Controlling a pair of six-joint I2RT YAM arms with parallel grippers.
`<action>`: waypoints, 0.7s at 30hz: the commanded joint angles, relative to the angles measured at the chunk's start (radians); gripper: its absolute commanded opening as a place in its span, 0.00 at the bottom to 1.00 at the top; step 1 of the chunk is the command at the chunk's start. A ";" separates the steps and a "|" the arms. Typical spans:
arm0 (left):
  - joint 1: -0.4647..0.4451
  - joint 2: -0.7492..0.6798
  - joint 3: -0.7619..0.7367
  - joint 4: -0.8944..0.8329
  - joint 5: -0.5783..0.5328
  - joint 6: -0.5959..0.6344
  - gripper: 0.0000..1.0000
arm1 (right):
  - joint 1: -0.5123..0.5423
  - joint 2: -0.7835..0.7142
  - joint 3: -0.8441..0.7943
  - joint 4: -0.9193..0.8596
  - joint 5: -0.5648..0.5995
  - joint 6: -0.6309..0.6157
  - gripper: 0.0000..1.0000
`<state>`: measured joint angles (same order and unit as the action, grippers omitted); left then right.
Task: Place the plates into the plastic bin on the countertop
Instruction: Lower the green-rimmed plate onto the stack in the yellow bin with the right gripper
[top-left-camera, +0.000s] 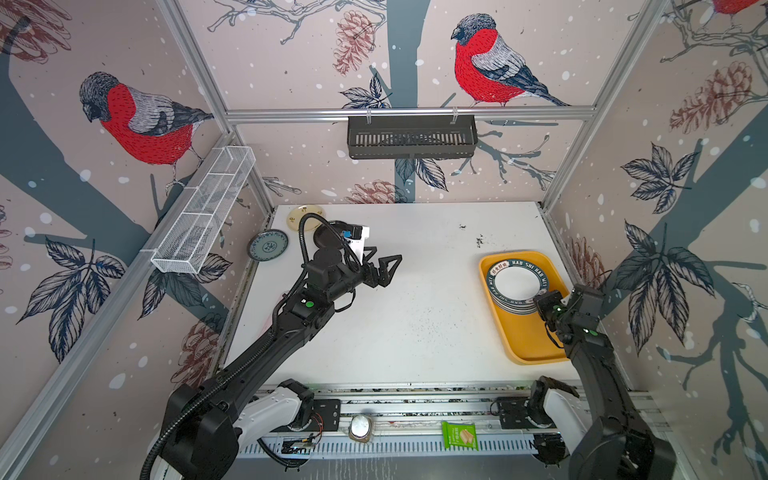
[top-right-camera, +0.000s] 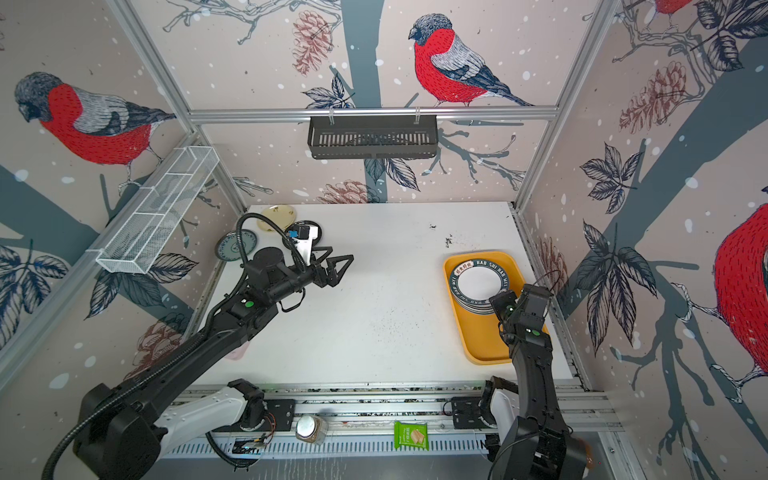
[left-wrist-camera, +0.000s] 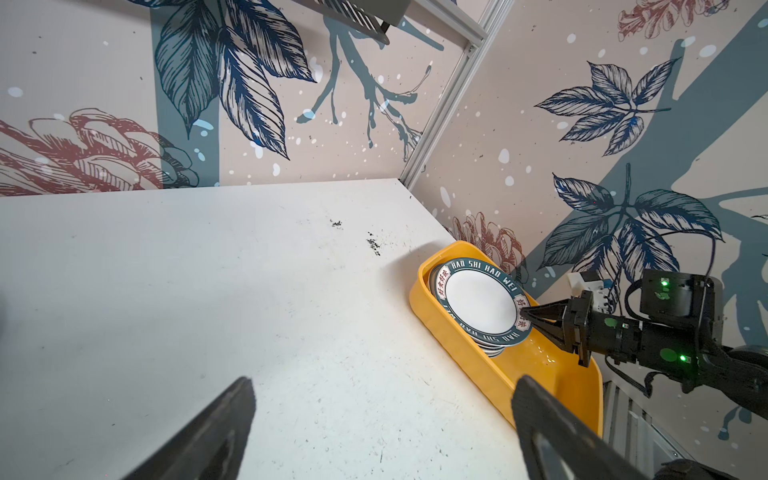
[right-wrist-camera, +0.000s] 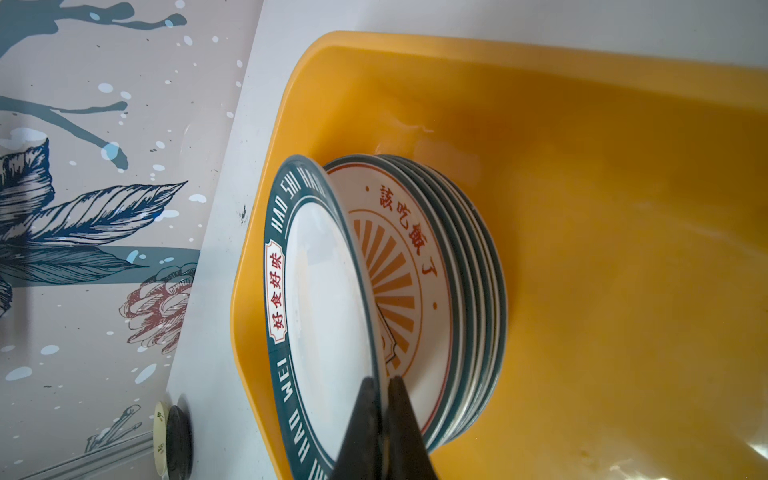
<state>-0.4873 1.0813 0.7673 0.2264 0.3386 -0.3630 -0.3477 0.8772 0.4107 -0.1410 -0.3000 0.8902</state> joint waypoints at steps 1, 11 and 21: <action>-0.001 -0.003 0.007 0.022 0.000 0.004 0.96 | 0.000 0.012 0.002 0.061 -0.015 -0.008 0.01; -0.002 0.009 0.010 0.019 0.018 0.005 0.96 | -0.001 0.046 0.004 0.043 -0.018 -0.023 0.02; -0.002 0.003 0.008 0.016 0.017 0.004 0.96 | -0.002 0.054 -0.007 0.037 -0.004 -0.030 0.08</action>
<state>-0.4873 1.0882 0.7692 0.2260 0.3397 -0.3634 -0.3492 0.9272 0.4072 -0.1177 -0.3080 0.8860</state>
